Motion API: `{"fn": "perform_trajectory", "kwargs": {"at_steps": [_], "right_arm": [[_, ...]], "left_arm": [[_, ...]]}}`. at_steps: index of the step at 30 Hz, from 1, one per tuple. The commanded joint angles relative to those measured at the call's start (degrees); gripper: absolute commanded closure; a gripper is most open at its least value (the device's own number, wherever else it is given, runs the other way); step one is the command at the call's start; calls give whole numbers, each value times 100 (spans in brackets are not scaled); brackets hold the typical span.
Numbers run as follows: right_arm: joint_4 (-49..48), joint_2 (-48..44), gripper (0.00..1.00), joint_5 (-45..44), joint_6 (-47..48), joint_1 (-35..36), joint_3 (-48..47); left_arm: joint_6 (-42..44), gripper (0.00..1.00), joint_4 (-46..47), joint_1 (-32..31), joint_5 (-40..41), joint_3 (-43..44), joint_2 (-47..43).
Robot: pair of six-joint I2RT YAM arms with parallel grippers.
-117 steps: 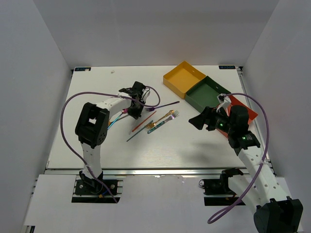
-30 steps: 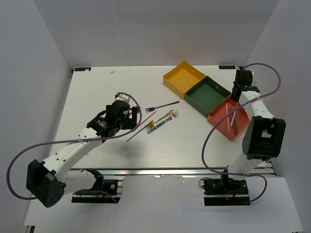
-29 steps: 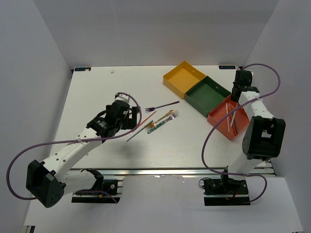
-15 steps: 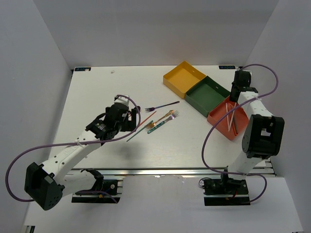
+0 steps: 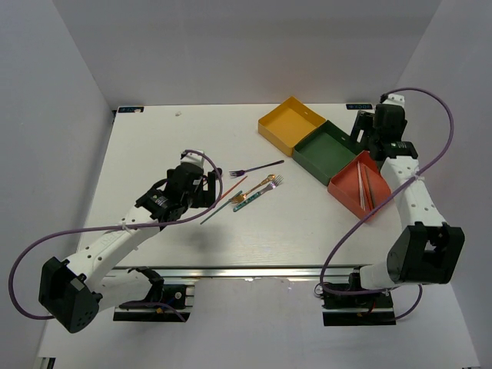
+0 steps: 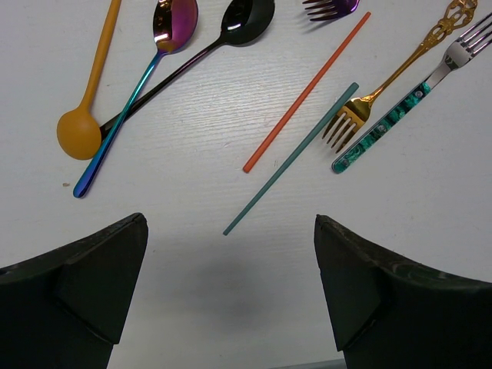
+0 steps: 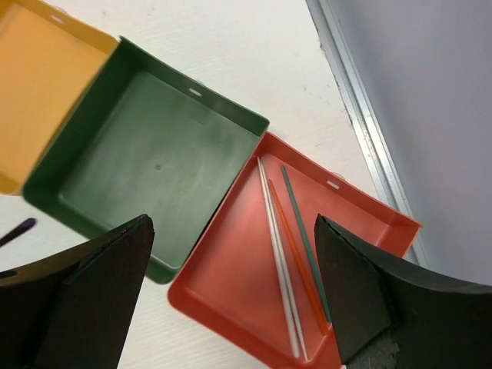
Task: Sort the eating utensils into containers
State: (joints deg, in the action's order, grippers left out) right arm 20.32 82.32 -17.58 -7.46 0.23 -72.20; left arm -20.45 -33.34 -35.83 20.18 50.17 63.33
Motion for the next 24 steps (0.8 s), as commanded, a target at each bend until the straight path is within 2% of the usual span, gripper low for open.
{"fn": "perform_trajectory", "kwargs": {"at_steps": [1, 2, 3, 5, 6, 7, 9, 10, 13, 15, 18, 24], "right_arm": [[217, -41, 11, 279, -246, -32, 49], [218, -76, 11, 447, -299, -32, 83], [218, -146, 11, 553, -360, 255, 249], [88, -443, 11, 205, -510, 713, 478], [60, -541, 11, -110, -537, 1429, 636], [60, -620, 11, -853, -606, 1828, 681], [227, -787, 11, -1255, -1088, 2722, 725], [218, -936, 11, -1221, -1308, 2919, 865], [-518, -1383, 11, -258, -1801, 3176, 1374], [-1071, -1587, 11, -114, -1933, 3246, 1867], [-907, -1720, 11, -289, -1961, 3264, 1903], [-485, -1912, 11, -8, -1478, 3264, 2121]], "left_arm": [[-29, 2, 100, -2, 64, -25, -102], [-38, 2, 100, -2, 82, -16, -102], [-38, 2, 100, -2, 91, -16, -102], [-64, 2, 109, -2, 100, -7, -110], [-73, 2, 109, -2, 117, 1, -128], [-82, 2, 117, -2, 109, 1, -119], [-82, 2, 161, -2, -31, -16, -145], [-74, 2, 205, -2, -171, -42, -137], [-12, 2, 407, -2, -813, -69, 12], [14, 2, 460, -2, -937, 36, 345], [181, 2, 101, -2, -920, 422, 1003], [866, 2, -41, -2, -1244, 1459, 1943]]}}
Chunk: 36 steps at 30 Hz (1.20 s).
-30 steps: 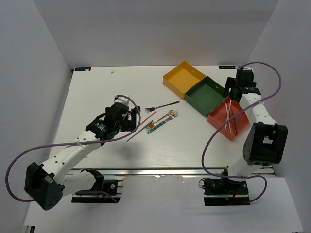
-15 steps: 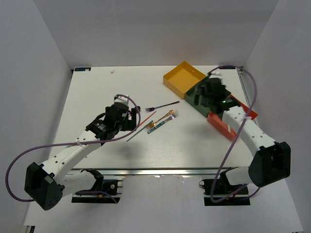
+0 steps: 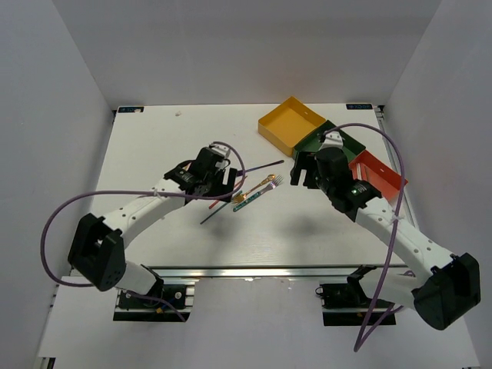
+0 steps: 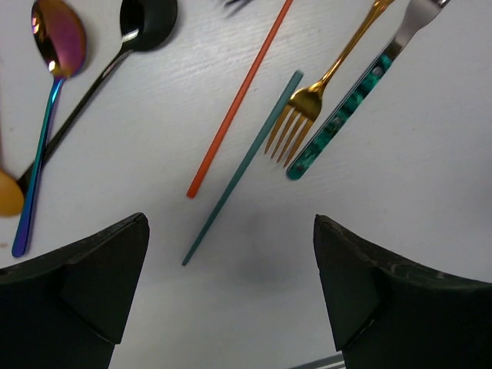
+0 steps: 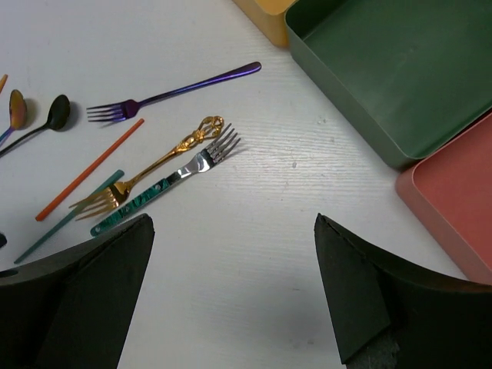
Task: Sort the eating utensils into containers
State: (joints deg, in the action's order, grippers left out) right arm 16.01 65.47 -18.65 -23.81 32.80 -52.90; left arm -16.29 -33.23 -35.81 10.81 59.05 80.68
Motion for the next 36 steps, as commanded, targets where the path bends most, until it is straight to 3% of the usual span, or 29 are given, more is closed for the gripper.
{"fn": "perform_trajectory", "kwargs": {"at_steps": [1, 4, 7, 8, 9, 18, 29, 36], "right_arm": [[-98, -428, 11, 116, 201, 7, 297], [-203, -876, 11, 326, 298, 7, 614], [-204, -1254, 11, 538, 404, 7, 781], [-151, -1335, 11, 573, 465, 7, 799], [-116, -1396, 11, 591, 500, -1, 825], [-72, -1924, 11, 837, 606, 7, 1124], [-142, -1898, 11, 1039, 553, -1, 1142], [-125, -1968, 11, 1057, 553, 7, 1142]], "left_arm": [[565, 4, -78, -5, -368, 712, 359], [960, 13, -349, 13, -308, 1248, 1042], [1102, 30, -517, 161, -167, 1601, 1536], [1085, 41, -535, 223, -219, 1662, 1608], [1102, 44, -535, 285, -524, 1724, 1660], [1287, 41, -430, 681, -887, 1715, 2249], [1295, 40, -307, 681, -1309, 1654, 2838], [1278, 52, -315, 681, -1283, 1689, 3172]]}}
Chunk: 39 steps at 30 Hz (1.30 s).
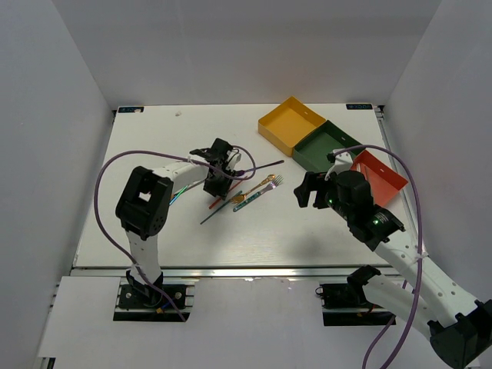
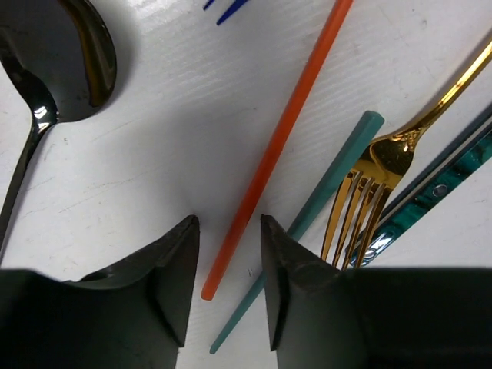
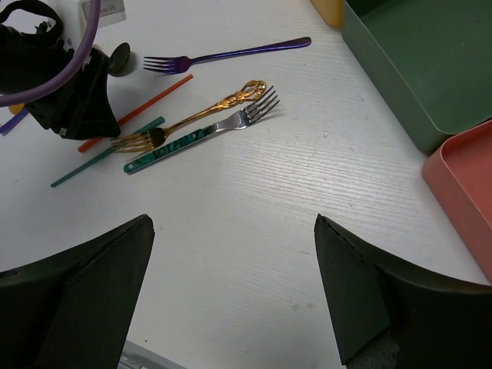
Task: Sort the eating utensils into containers
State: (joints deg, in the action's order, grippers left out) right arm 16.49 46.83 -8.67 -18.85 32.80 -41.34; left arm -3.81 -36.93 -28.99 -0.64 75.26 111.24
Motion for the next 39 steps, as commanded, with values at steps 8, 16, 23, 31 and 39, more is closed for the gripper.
{"fn": "perform_trajectory", "kwargs": {"at_steps": [8, 16, 23, 31, 39], "right_arm": [[-155, -288, 11, 120, -22, -1, -32], [-50, -490, 11, 137, -101, -1, -49], [-49, -543, 11, 120, -198, 7, -58], [-997, -517, 11, 813, -926, -1, 450], [-3000, -122, 11, 1324, -2411, -1, 873]], "left_arm": [[126, 74, -16, -1, -138, -12, 143], [197, 97, -174, -1, -24, 76, 153], [250, 100, -429, -10, -50, 471, 12], [4, 100, -535, -54, -15, 1095, -865], [-873, 100, 123, -273, -1181, 904, -1842]]}}
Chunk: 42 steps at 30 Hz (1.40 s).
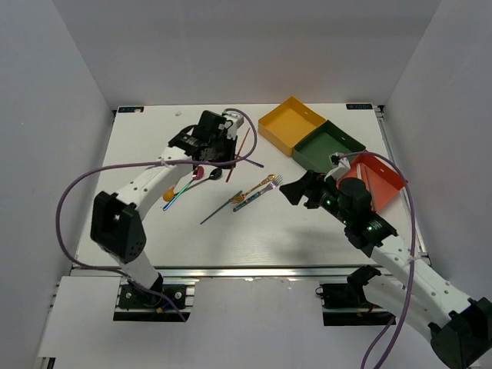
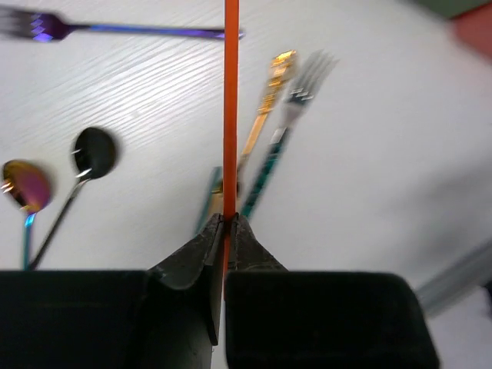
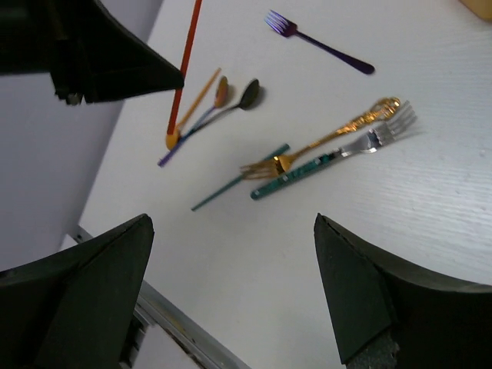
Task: Sort the eating utensils into containers
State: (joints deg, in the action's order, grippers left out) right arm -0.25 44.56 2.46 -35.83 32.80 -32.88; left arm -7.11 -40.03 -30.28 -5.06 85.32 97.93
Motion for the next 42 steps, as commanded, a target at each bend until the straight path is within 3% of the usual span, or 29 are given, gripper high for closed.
{"fn": "perform_trajectory", "kwargs": {"at_steps": [1, 8, 16, 19, 20, 21, 22, 23, 24, 25, 26, 30, 31, 34, 37, 42], "right_arm": [[-1668, 263, 10, 176, -793, 7, 10], [-1812, 1265, 14, -220, -1110, 8, -859], [-1750, 2153, 21, -220, -1048, 166, -1641], [-1908, 2329, 34, -325, -1013, 183, -1669], [-1961, 2364, 51, -299, -1013, 183, -1677], [-2039, 2417, 61, -99, -1005, 183, -1686], [-2049, 2435, 71, -9, -1004, 183, -1712], [-2049, 2426, 90, 18, -952, 183, -1713], [-2014, 2383, 100, 18, -900, 183, -1704], [-1892, 2339, 100, -139, -838, 183, -1704], [-1682, 2295, 100, -254, -716, 131, -1782], [-251, 2224, 100, -983, 548, -413, -2344], [510, 2294, 100, -1132, 1291, -797, -2519], [1811, 2741, 100, -1482, 2568, -1737, -3152], [2292, 3207, 100, -1713, 3246, -2590, -3522], [2477, 4137, 100, -1942, 3531, -3314, -4031]], "left_arm": [[-685, 100, 591, -171, -1142, -216, -599], [-1898, 100, 2471, -522, -2376, -1131, -1337], [-2162, 100, 2640, -681, -2631, -1140, -1452], [-2250, 100, 2834, -689, -2754, -1281, -1487], [-2250, 100, 2843, -689, -2772, -1307, -1479], [-2207, 95, 2834, -689, -2746, -1333, -1461], [-2180, 89, 2765, -689, -2676, -1334, -1461], [-2137, 78, 2703, -689, -2580, -1308, -1461], [-2101, 49, 2598, -689, -2205, -1272, -1461], [-2058, 39, 2484, -689, -1975, -1211, -1461], [-1961, 5, 2161, -689, -1772, -1141, -1470], [-1548, 2, 851, -689, -148, -614, -1627], [-1460, 2, 395, -689, 673, -622, -1724], [-1284, 2, -30, -689, 2396, -1076, -2259], [-1257, 2, -66, -681, 3499, -1770, -2698], [-1275, 2, 153, -681, 3828, -2563, -3069]]}}
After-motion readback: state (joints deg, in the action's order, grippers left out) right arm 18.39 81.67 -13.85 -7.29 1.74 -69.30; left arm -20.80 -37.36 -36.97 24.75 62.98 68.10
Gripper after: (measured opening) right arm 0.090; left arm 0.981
